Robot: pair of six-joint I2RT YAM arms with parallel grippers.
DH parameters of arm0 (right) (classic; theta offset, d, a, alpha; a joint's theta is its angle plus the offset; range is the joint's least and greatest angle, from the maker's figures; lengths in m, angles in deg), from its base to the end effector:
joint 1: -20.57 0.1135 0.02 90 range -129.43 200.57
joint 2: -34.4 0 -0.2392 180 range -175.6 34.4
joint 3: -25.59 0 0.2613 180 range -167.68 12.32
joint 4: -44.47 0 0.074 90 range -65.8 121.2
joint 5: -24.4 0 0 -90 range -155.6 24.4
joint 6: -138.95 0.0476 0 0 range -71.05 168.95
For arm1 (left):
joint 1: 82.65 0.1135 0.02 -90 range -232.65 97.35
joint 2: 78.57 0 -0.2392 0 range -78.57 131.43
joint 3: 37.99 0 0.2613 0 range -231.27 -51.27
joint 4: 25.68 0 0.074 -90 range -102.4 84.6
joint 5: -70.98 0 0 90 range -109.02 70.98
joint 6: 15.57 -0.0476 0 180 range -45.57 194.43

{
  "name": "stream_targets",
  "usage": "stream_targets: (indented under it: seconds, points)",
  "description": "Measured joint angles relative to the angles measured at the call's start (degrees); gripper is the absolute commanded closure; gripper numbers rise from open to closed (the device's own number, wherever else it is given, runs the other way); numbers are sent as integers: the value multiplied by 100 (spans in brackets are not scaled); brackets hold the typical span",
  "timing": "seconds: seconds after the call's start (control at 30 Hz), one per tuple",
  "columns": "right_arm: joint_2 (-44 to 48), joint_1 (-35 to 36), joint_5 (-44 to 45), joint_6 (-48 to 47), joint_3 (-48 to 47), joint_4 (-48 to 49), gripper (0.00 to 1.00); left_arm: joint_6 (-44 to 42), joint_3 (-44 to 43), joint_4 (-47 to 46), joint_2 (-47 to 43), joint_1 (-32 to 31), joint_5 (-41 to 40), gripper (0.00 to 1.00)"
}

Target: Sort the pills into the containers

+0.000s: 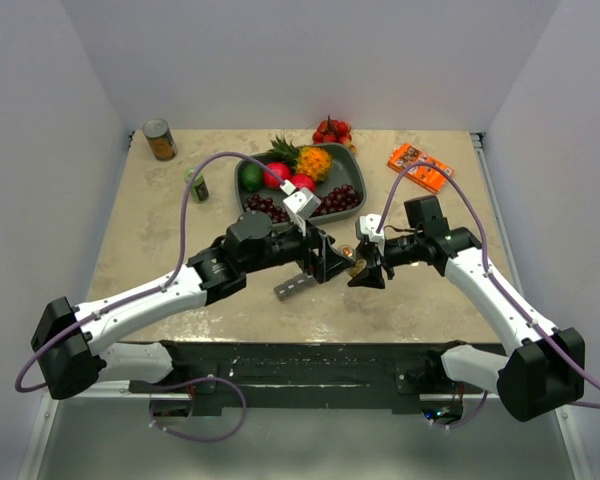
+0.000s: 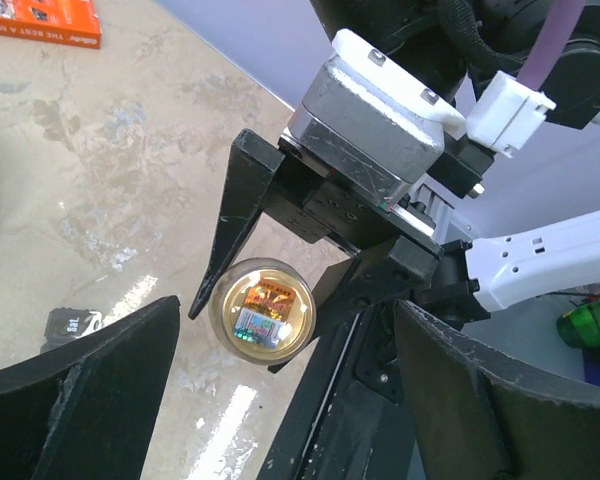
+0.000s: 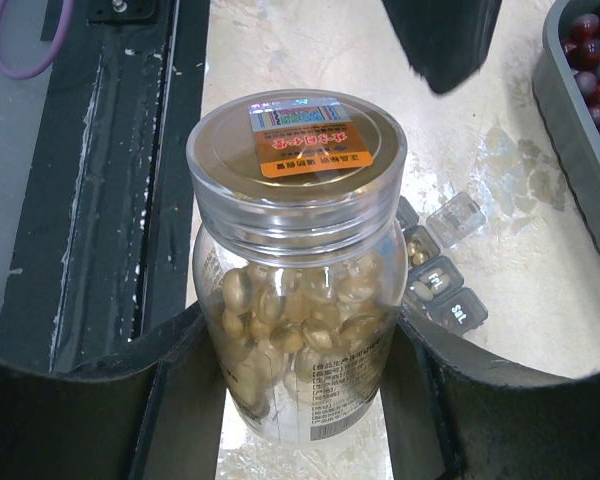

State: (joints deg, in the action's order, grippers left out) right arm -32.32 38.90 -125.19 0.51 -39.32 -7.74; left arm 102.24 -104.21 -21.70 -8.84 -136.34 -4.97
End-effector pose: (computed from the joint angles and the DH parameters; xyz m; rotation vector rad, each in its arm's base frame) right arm 0.2190 0.1158 0.2456 -1.4859 1.5431 0.9869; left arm 0.1785 -0.2624 0.3062 0.6114 1.7647 -1.2364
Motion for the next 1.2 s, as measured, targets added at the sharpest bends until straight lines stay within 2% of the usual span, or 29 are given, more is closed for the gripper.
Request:
stream_targets:
  seconds: [0.17, 0.27, 0.43, 0.47, 0.53, 0.57, 0.67, 0.73, 1.03, 1.07, 1.17, 1.2]
  points:
    - [0, -2, 0, 4, 0, 2, 100, 33, -286, 219, 289, -109, -52, 18]
    - [0, -2, 0, 4, 0, 4, 100, 7, -551, 503, 476, -173, -186, 29]
    - [-2, -2, 0, 4, 0, 4, 100, -160, -885, 1091, 695, -227, -431, 52]
    - [0, -2, 0, 4, 0, 2, 100, -186, -914, 1165, 726, -227, -452, 62]
    - [-9, -2, 66, 20, 0, -7, 100, -247, -966, 1257, 787, -229, -452, 69]
    - [-11, -2, 76, 20, 0, -9, 100, -293, -997, 1292, 804, -236, -466, 80]
    - [-11, -2, 74, 17, 0, 20, 100, -407, -1062, 1399, 815, -236, -433, 97]
    - [-11, -2, 83, -4, 0, 37, 100, -592, -1091, 1449, 815, -236, -380, 100]
    - [-11, 11, 107, -114, 0, 136, 100, -1821, -1113, 1482, 802, -227, -11, 100]
    - [-11, 11, 105, -114, 0, 138, 98, -1871, -1110, 1480, 798, -225, 4, 100]
    - [-11, 11, 87, -111, 0, 142, 74, -1899, -1078, 1438, 772, -225, 11, 100]
    - [-11, 15, 79, -111, 0, 144, 57, -1891, -1045, 1403, 752, -225, 7, 100]
